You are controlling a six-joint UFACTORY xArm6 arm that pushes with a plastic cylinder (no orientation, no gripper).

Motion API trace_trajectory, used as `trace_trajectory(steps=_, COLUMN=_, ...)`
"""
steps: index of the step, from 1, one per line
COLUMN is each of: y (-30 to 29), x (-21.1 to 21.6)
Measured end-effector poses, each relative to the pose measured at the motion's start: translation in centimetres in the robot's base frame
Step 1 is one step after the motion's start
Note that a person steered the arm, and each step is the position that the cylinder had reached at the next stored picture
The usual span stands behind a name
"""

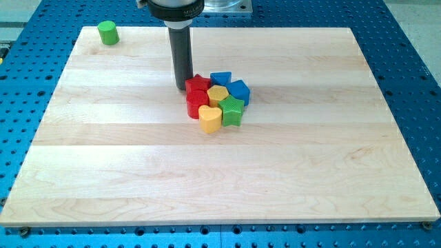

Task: Push the green circle to the top center

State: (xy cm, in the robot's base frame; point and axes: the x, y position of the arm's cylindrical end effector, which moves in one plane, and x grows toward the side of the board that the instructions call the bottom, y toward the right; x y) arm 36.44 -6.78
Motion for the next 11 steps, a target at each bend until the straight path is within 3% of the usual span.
trace_trajectory(steps=2, y=-23.6, x=0.0)
trace_trajectory(steps=4, y=-19.4, x=-12.6)
trace_trajectory(steps=5, y=-18.6, x=-15.1)
trace_trajectory(steps=6, y=-14.5, x=-15.3)
trace_trajectory(steps=7, y=-3.3, x=-15.1)
trace_trajectory(steps=8, y=-6.3, x=-13.7)
trace_trajectory(steps=9, y=-11.5, x=-15.6)
trace_trajectory(steps=11, y=-8.7, x=-17.3)
